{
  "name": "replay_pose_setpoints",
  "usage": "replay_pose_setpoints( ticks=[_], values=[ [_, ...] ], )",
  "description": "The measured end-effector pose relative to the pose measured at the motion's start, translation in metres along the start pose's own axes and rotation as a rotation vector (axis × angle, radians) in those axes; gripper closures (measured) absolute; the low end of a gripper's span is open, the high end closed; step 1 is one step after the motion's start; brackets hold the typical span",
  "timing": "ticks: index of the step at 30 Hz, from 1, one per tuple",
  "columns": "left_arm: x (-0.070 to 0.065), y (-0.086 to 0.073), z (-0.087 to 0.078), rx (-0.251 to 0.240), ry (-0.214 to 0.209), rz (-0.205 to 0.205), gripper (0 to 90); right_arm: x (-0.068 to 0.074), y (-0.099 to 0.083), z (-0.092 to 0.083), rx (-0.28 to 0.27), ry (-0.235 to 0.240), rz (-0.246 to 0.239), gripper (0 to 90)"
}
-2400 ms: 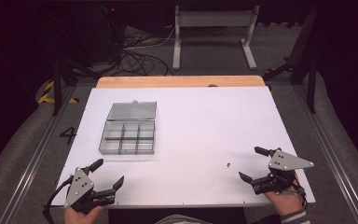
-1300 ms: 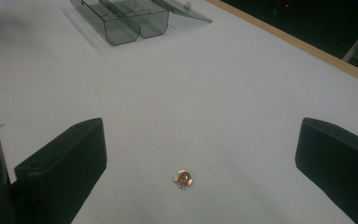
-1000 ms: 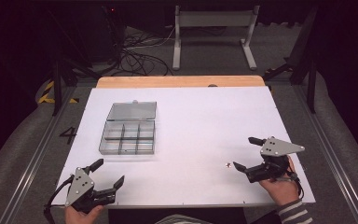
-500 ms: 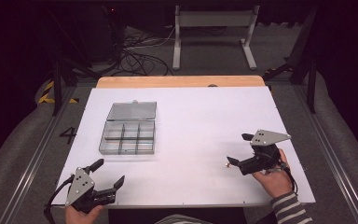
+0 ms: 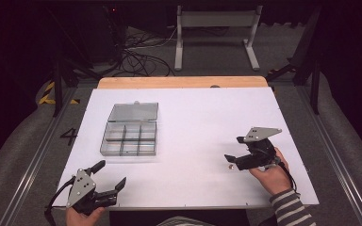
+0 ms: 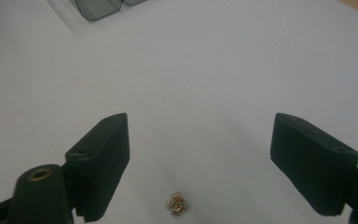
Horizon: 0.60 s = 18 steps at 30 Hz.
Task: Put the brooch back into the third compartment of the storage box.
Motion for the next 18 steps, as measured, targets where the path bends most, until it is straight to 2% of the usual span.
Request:
replay_pose_setpoints(
  ticks=[3,6,7,9,10,14,15,18],
  values=[
    [-0.001,0.000,0.000,0.002,-0.004,-0.004,13.9,0.002,-0.001,0.002,0.033,0.031,0.016,28.8],
    [-0.001,0.000,0.000,0.001,-0.003,-0.007,13.9,0.004,-0.003,0.004,0.061,0.034,0.015,32.6],
    [-0.001,0.000,0.000,0.000,-0.002,-0.008,13.9,0.005,-0.005,0.006,0.090,0.027,0.010,36.6],
    [-0.001,0.000,0.001,0.001,-0.003,-0.003,13.9,0.005,-0.005,0.007,0.102,0.016,0.001,38.1],
    [-0.001,0.000,0.001,0.001,-0.003,-0.002,13.9,0.005,-0.007,0.008,0.125,-0.003,-0.015,41.1],
    [-0.001,0.000,0.001,0.005,-0.002,0.002,13.9,0.006,-0.010,0.011,0.154,-0.034,-0.039,44.7],
    [-0.001,-0.001,0.001,0.007,0.000,0.000,14.0,0.006,-0.013,0.013,0.183,-0.061,-0.053,47.1],
    [-0.001,-0.001,0.001,0.010,0.000,0.004,14.0,0.007,-0.017,0.017,0.221,-0.073,-0.067,48.9]
  ],
)
Point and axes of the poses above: each handheld gripper's, and its own axes: z roughly forward along the jaws, y roughly out of its top, x roughly to its left, the point moved 8 cm from there along z, roughly forward along the jaws, and after that the axes turned 14 degrees about z, right-handed, at the moved point
